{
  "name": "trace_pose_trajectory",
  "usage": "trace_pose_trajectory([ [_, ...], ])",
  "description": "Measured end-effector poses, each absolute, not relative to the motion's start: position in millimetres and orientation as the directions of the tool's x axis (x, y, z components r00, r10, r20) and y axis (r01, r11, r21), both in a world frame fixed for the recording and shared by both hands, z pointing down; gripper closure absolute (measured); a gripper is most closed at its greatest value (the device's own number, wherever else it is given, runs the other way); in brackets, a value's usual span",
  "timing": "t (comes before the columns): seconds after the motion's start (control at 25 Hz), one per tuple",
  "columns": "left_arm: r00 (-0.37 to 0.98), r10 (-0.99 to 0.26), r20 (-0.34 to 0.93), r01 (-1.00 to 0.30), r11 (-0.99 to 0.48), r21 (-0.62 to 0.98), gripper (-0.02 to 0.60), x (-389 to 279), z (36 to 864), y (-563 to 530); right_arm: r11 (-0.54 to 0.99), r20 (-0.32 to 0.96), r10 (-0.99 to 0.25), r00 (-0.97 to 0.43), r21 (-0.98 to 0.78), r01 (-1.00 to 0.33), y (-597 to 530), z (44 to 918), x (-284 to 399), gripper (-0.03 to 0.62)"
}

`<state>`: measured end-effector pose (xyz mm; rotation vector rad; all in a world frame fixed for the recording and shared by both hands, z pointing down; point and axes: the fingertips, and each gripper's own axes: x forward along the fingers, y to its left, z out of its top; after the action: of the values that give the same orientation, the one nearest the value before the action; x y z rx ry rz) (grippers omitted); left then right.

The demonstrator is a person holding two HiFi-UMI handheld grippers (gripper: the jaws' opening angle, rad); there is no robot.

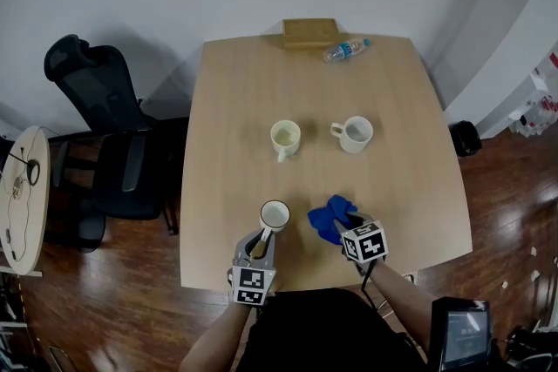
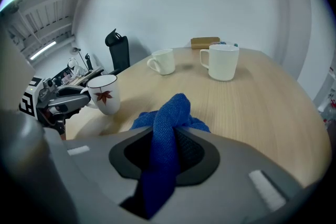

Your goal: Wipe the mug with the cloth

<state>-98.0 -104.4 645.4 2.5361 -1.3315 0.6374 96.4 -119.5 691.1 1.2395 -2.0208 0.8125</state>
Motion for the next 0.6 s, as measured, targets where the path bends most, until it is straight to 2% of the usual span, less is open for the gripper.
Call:
trace_pose_trajectory([
  [0.28,0.474,-0.700,0.534,-0.815,-0.579,-0.036,0.513,-109,660,-99,0.387,0.779,-0.507,-0.369,-0.177,-0.905,-118,699,94,0.486],
  [0.48,0.488,-0.670,0.560,-0.799,-0.600,-0.022,0.487,-109,666,-96,0.378,0.755,-0.516,-0.404,-0.223,-0.898,-118,695,96,0.470],
  [0.56,0.507,-0.646,0.570,-0.791,-0.612,0.010,0.434,-105,665,-93,0.371,0.734,-0.540,-0.411,-0.232,-0.900,-117,686,98,0.435],
  [0.6,0.516,-0.639,0.571,-0.789,-0.614,0.026,0.384,-105,665,-92,0.363,0.723,-0.557,-0.409,-0.230,-0.903,-116,680,100,0.417],
])
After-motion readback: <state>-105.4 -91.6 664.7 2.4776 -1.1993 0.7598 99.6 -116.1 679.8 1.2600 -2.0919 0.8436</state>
